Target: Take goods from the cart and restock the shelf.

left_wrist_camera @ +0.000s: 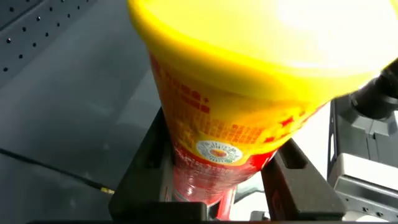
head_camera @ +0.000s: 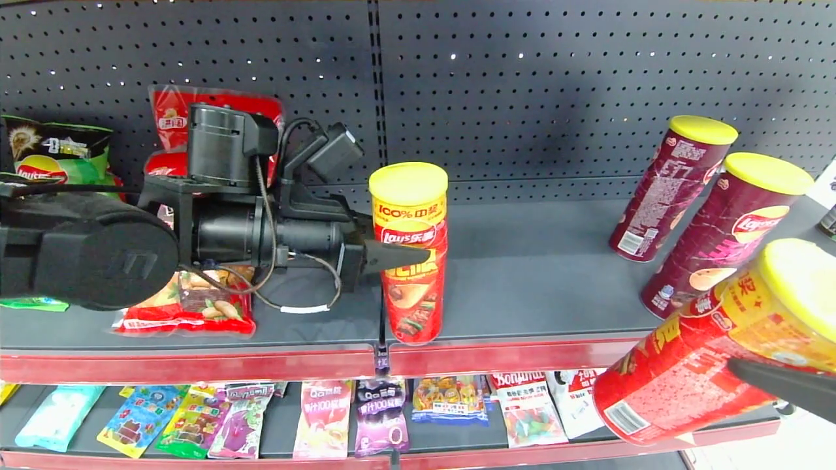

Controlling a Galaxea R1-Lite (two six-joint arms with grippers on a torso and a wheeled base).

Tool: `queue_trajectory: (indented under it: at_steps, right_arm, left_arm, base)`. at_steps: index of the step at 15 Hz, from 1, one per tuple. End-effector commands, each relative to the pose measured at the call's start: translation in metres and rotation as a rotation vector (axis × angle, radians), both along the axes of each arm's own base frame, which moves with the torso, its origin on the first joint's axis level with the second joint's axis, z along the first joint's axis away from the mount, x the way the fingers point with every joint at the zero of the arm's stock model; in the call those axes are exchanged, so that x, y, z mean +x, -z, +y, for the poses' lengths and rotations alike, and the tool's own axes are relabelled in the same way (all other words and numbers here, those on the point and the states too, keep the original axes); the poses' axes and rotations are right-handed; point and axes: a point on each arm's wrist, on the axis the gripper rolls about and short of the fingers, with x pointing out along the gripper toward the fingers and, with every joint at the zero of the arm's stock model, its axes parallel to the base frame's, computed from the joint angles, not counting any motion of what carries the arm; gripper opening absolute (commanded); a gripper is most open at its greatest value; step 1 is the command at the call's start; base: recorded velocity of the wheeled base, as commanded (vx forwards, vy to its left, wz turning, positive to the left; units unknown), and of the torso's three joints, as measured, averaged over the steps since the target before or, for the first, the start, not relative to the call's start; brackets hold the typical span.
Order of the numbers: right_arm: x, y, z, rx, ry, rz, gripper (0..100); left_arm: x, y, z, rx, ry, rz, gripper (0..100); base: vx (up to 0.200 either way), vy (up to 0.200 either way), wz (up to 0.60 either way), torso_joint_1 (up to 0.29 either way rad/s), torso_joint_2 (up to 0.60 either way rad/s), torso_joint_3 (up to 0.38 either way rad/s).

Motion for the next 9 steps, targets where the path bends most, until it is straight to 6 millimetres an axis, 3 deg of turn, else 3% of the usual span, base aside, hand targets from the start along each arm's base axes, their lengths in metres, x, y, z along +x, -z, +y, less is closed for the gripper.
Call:
queue_trajectory:
  at_steps: [1, 7, 8, 9]
  right_arm:
    - [0.001, 0.0, 0.0, -0.001, -0.001, 0.002, 0]
    - [0.004, -0.001, 0.002, -0.003, -0.002, 0.008, 0]
    - [0.006, -0.003, 0.003, -0.003, -0.002, 0.006, 0]
    - [0.009, -0.005, 0.004, -0.004, -0.004, 0.009, 0]
  left_arm:
    - [-0.004, -0.003, 0.001, -0.005, 0.004, -0.009, 0]
    - [0.001, 0.007, -0.005, 0.017, 0.018, -0.004, 0]
    - [0.003, 0.01, -0.005, 0.027, 0.025, -0.019, 100]
    - [0.003, 0.01, -0.005, 0.027, 0.02, -0.012, 100]
  base:
    - [0.0, 0.0, 0.0, 0.0, 0.0, 0.0]
    - [0.0, 0.0, 0.0, 0.0, 0.0, 0.0]
    - [0.0, 0.0, 0.0, 0.0, 0.0, 0.0]
    - [0.0, 0.0, 0.0, 0.0, 0.0, 0.0]
